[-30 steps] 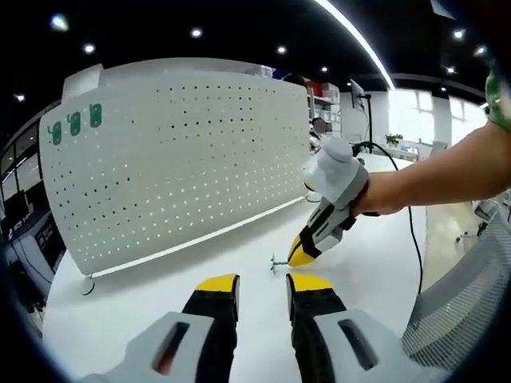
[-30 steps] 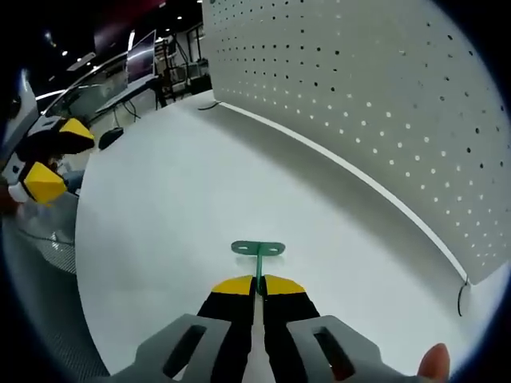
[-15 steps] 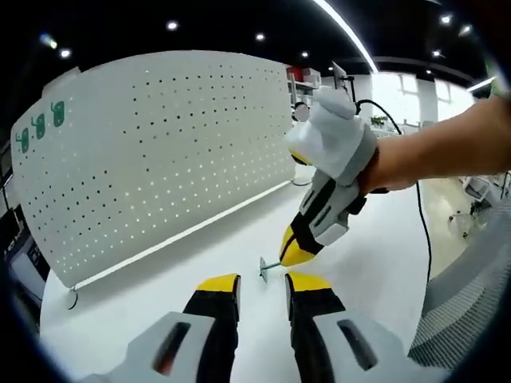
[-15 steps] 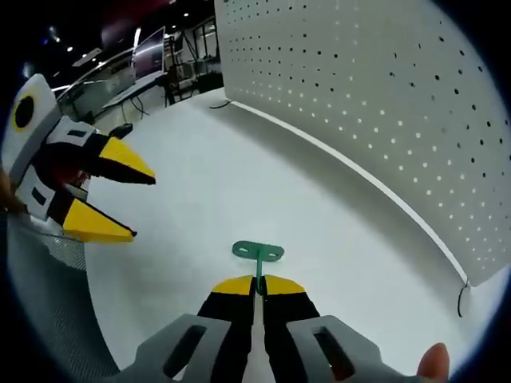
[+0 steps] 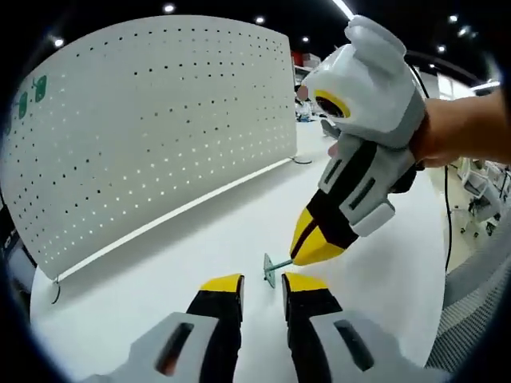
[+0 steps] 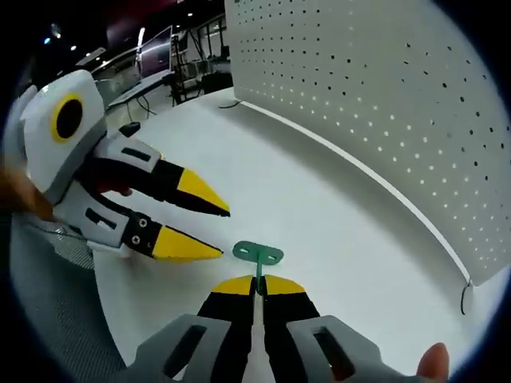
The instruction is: Insert the hook assembly into the mounting plate slot until the hook locks in place.
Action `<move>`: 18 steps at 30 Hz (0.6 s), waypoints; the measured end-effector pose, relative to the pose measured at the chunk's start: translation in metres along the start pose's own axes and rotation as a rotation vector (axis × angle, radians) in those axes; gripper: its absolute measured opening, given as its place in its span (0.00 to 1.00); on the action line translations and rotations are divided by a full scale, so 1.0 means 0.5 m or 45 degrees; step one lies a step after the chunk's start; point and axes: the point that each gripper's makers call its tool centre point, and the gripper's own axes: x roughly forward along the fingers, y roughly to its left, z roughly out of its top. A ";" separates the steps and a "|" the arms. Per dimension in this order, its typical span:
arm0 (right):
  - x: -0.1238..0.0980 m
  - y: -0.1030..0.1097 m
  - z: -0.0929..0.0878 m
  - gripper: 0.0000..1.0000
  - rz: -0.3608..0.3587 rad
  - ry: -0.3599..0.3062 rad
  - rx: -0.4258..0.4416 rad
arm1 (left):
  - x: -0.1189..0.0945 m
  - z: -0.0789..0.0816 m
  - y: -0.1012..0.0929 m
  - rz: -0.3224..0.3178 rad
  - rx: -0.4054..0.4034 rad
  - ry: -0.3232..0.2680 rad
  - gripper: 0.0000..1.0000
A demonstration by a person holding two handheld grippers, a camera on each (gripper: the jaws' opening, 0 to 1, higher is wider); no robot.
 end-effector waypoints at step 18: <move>-0.006 0.015 -0.001 0.02 0.006 -0.008 0.007 | 0.032 -0.023 -0.010 -0.032 -0.106 0.050 0.10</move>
